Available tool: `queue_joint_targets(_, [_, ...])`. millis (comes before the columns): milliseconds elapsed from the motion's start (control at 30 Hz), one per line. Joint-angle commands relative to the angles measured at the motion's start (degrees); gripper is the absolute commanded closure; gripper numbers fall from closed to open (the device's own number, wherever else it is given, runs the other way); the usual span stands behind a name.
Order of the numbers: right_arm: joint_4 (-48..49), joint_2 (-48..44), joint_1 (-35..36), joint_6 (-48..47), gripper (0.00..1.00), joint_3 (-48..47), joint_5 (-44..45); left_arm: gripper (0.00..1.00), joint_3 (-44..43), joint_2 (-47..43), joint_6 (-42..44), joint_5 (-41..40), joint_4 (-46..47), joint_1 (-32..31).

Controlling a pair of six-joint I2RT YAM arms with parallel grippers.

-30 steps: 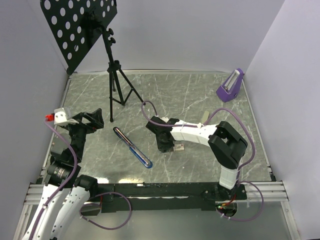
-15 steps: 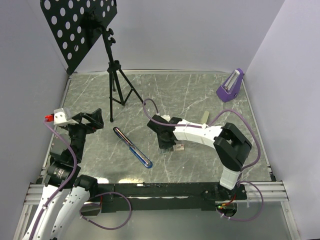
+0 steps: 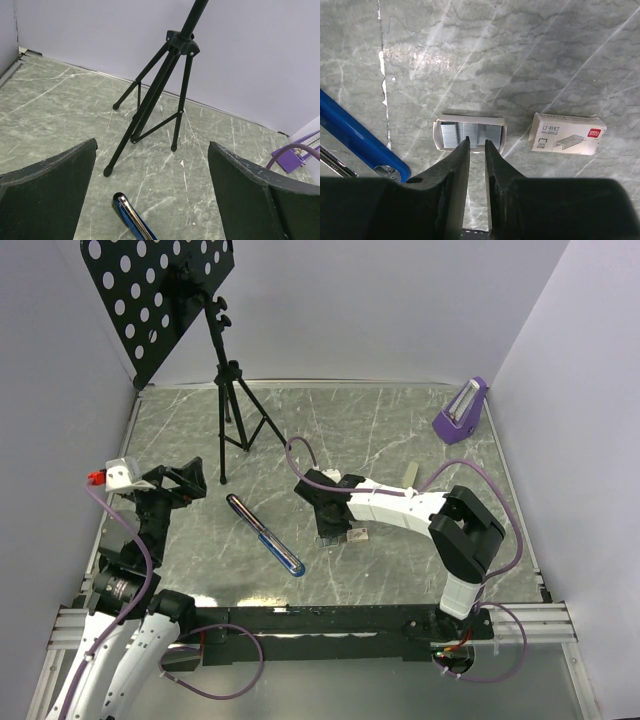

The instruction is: Load the staples into the stapler

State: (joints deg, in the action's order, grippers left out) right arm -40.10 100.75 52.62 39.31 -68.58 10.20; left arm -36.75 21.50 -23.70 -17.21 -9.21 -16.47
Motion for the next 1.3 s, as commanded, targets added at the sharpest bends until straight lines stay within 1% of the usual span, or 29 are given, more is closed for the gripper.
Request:
queue_joint_targets(0, [0.37,0.59,0.11,0.33,0.73,-1.38,-0.18,0.03,0.01,-0.84,-0.55,0.78,2.18,0.3])
queue_joint_targets(467, [2.21,2.26,0.2,0.59,0.72,-0.86,-1.58,0.03,0.01,-0.75,-0.55,0.78,2.27,0.3])
queue_joint_targets(1100, [2.22,5.16,0.2,0.51,0.71,-1.3,-1.58,0.03,0.1,-0.49,-0.55,1.04,2.45,0.21])
queue_joint_targets(1267, [1.78,4.37,0.2,0.42,0.81,-1.12,-1.06,0.03,0.1,-0.58,-0.47,1.04,2.45,0.21])
